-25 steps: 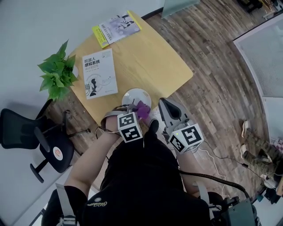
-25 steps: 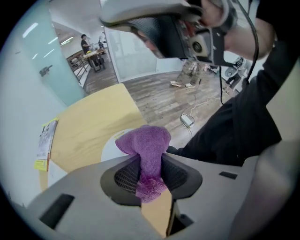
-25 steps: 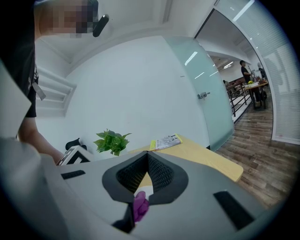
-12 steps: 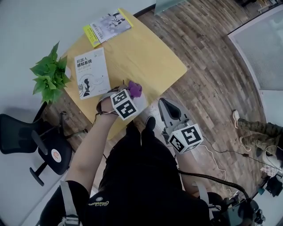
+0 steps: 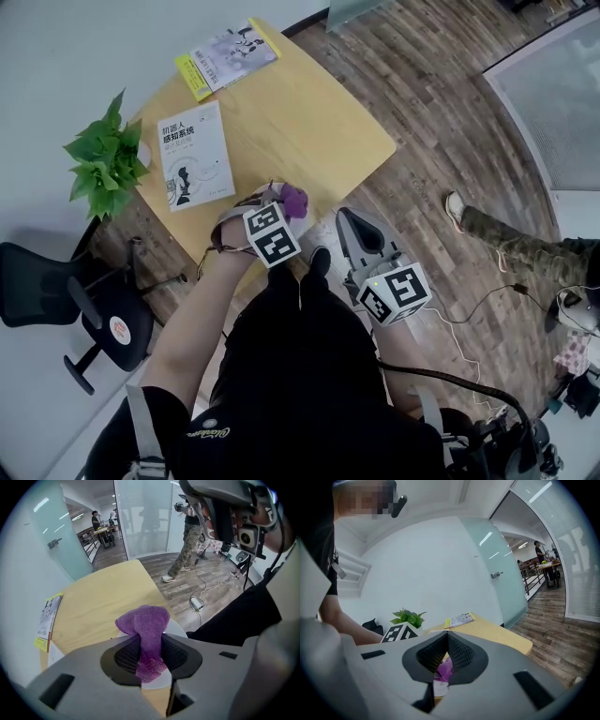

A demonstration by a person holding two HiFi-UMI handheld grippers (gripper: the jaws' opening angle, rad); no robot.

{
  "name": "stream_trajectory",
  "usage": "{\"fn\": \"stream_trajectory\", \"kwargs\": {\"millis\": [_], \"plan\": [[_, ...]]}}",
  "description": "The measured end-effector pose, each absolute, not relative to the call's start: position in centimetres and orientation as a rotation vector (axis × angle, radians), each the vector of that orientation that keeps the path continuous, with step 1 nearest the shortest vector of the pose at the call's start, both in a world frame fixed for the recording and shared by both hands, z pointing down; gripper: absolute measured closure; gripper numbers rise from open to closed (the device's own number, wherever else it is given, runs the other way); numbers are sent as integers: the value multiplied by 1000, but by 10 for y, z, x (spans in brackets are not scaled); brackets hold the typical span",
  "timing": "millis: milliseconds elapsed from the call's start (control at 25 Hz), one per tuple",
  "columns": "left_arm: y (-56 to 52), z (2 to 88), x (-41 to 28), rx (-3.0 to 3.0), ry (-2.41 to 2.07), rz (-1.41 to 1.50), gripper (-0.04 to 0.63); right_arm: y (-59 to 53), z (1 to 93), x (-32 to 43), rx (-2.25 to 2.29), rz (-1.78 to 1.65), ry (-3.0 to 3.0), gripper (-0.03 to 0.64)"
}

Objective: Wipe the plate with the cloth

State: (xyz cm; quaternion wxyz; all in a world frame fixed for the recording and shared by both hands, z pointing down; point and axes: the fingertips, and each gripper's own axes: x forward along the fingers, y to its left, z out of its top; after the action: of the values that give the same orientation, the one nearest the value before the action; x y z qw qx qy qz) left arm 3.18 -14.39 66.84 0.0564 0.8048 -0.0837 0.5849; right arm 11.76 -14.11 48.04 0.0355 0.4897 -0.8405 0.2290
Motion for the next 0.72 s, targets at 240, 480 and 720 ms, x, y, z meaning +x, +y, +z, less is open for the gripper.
{"fn": "stream_trajectory", "kwargs": {"millis": [240,480,720], "plan": [[-122,670,37,2452,-165,1799,476,-142,481,113,1494,707,-2589,617],[-102,670,36,2445,-119,1802,476,-141,480,112,1488,707,-2594,617],[-87,667,34,2447,-54,1815,476,-141,480,110,1483,715,-2601,617]]}}
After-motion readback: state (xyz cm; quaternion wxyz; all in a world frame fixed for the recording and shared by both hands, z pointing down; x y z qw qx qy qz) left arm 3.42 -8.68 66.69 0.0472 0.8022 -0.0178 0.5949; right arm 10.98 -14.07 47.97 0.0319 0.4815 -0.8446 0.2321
